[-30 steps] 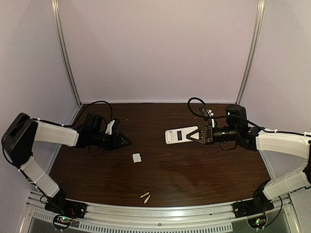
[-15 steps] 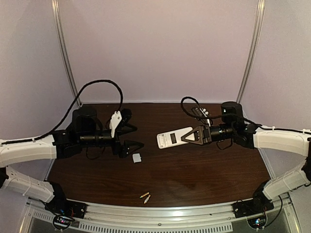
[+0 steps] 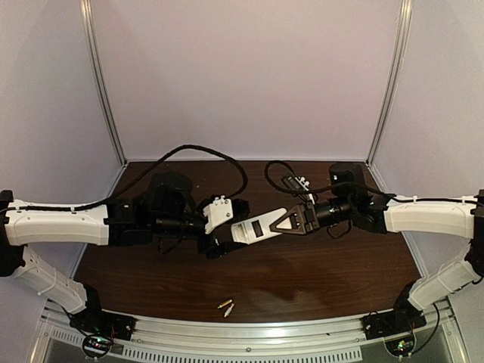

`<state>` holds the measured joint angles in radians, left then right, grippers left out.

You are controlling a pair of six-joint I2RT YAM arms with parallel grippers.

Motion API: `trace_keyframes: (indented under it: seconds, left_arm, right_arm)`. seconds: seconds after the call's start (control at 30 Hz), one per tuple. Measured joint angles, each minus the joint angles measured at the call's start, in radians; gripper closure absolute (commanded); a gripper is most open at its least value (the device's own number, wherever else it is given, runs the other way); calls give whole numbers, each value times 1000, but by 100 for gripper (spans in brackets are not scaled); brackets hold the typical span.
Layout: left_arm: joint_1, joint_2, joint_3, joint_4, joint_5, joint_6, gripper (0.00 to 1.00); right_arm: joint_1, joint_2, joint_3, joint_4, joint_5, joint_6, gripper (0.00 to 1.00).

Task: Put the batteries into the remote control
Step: Pass from the right arm to the left

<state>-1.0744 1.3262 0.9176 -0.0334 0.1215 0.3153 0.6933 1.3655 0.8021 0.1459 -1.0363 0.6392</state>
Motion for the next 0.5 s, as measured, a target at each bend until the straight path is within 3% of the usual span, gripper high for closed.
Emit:
trace_keyframes:
  seconds: [0.5]
  left_arm:
    - [-27,69,45,-47,-108,17,41]
  right_arm:
    - [17,13,13,71,1,58,100]
